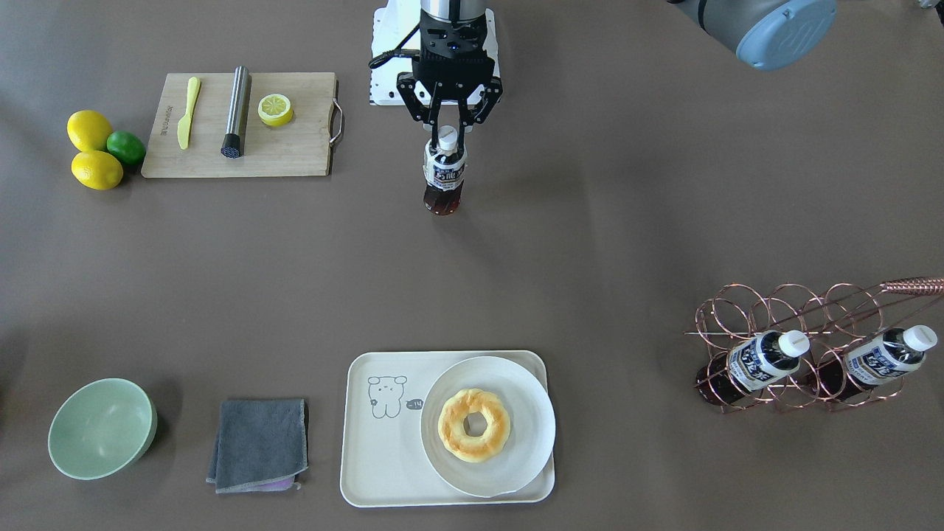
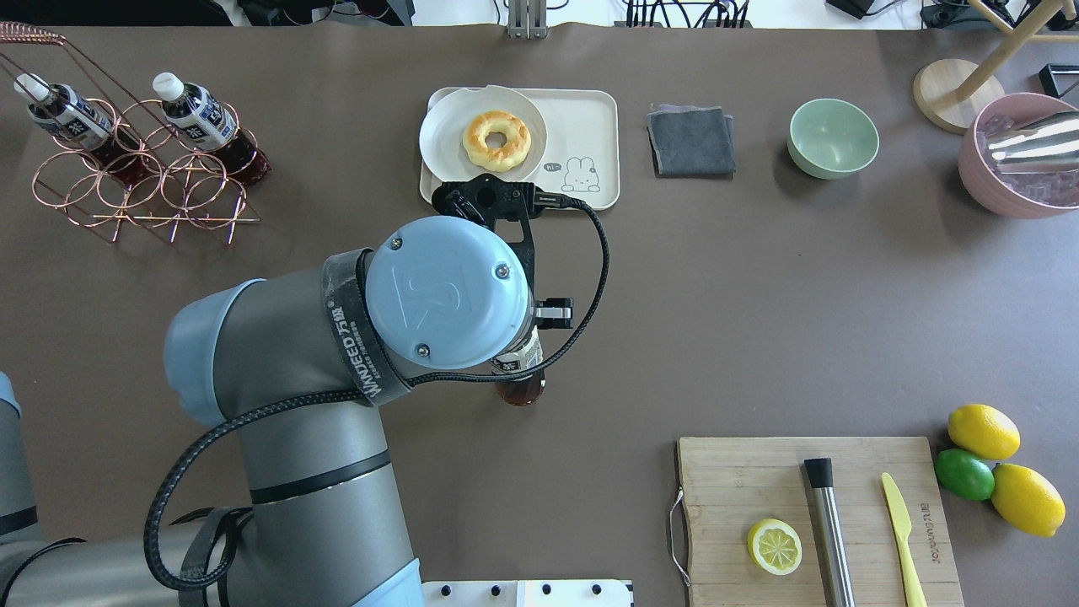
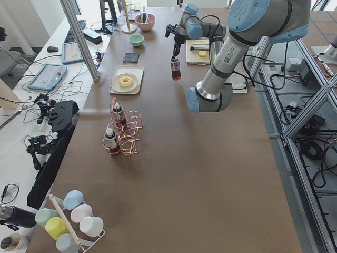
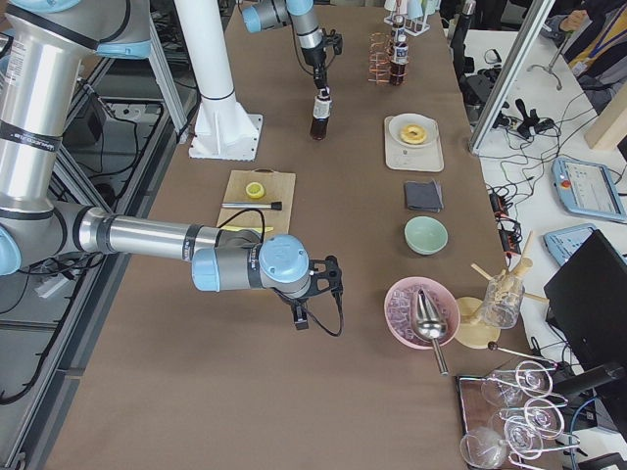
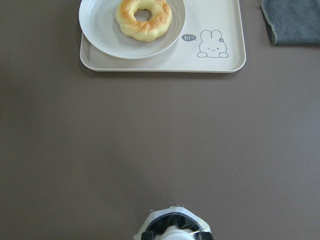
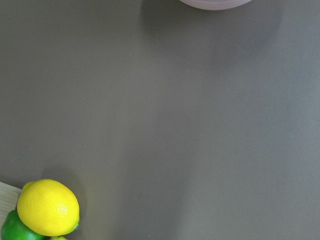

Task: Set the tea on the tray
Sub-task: 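Lift the tea bottle out of the rack with the left gripper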

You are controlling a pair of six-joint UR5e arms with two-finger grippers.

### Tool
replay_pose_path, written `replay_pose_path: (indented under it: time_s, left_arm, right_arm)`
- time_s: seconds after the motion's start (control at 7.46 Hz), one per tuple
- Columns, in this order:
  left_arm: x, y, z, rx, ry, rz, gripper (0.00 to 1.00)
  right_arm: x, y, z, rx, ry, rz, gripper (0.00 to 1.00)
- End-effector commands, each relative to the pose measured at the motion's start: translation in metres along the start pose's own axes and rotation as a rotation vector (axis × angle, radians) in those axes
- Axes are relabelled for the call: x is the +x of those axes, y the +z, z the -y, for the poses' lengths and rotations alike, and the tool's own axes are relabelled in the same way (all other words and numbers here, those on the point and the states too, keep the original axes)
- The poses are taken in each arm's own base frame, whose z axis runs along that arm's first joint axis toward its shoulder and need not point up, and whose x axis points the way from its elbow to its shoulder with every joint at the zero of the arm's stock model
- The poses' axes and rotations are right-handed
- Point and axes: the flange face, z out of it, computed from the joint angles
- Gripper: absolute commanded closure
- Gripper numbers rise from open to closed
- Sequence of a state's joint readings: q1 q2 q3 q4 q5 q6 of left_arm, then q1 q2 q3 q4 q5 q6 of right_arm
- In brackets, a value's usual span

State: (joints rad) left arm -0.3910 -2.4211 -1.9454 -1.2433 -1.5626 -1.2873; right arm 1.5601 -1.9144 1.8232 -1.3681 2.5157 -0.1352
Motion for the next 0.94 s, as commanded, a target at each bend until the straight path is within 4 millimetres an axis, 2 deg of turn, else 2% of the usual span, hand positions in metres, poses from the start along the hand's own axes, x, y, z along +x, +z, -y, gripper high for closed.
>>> replay_pose_path:
  time_s: [0.0, 0.8]
  left_arm:
    - [0.0025, 0.0028, -0.0067, -0.007, 0.008, -0.005, 1.0]
    - [0.0007, 0.0071, -0.0125, 0.004, 0.014, 0.004, 1.0]
  right_arm:
    - [0.0017, 0.0014, -0.0016, -0.003, 0.005, 0.0, 0.0]
    - [0.0035, 0.0031, -0.0061, -0.009, 0.012, 0.001, 0.0]
